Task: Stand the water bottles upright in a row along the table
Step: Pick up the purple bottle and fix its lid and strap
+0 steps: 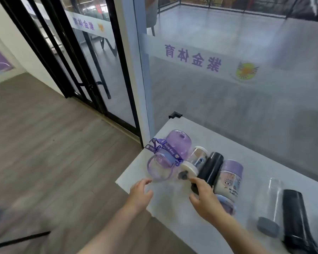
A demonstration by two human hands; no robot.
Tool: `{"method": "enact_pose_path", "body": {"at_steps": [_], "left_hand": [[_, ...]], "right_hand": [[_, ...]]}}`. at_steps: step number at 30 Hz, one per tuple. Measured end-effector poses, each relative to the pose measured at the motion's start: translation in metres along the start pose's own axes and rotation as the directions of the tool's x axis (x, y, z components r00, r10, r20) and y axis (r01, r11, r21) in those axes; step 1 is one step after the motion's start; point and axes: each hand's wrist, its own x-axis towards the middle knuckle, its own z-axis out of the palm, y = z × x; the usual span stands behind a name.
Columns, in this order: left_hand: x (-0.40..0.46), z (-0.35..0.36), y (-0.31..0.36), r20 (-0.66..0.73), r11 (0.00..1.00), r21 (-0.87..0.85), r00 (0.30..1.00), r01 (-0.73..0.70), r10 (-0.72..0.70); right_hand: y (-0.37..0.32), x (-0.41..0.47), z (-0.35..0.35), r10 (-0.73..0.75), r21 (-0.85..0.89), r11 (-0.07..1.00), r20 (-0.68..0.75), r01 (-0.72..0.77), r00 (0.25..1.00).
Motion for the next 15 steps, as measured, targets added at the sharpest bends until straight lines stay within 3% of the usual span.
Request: {"method": "enact_pose_path", "body": {"at_steps": [10,15], "left_hand": [[0.076,-0.029,0.021,0.007,0.993,-0.100,0.998,-0.057,0.058],[0.104,-0.031,0.033,0.049,0.977,-0.212,0.998,-0.037,0.049]], "right_hand": [[-0.033,0.079,0.011,-0.188,-0.023,0.982,-0.139,0.187,0.972],[-0.037,0.107,0.021,-0.336,-0.314,0.914,-0.234,0.257,0.912]]}}
